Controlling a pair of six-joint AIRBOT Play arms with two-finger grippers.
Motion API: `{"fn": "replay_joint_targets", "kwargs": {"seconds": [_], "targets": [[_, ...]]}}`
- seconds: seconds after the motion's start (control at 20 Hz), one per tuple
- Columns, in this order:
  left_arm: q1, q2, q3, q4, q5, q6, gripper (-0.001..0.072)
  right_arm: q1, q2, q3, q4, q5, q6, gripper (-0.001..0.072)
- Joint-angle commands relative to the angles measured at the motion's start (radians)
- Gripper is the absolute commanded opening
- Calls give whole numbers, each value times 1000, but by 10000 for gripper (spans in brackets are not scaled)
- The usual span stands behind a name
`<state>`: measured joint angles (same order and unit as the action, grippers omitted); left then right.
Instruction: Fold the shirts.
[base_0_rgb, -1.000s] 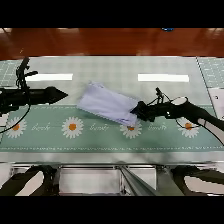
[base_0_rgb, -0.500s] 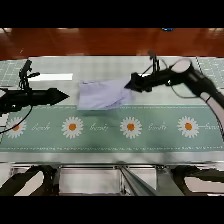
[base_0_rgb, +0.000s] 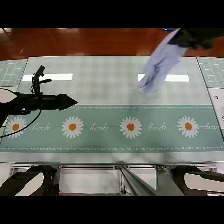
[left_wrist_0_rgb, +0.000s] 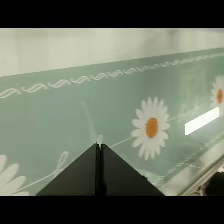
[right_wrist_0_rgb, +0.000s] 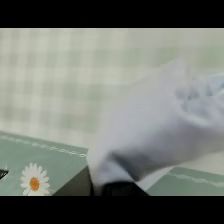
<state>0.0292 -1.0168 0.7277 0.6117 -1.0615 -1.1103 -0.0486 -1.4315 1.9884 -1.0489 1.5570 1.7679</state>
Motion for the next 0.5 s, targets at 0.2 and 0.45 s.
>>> {"fn": "replay_joint_targets", "kwargs": {"seconds": [0.2,0.45], "targets": [[-30,34,10,-135,-3,29,17,-409,109,53,-96,272,16,27],[-30,34,10,-138,6,55,17,-603,193,-80,-139,299,-19,27]]}}
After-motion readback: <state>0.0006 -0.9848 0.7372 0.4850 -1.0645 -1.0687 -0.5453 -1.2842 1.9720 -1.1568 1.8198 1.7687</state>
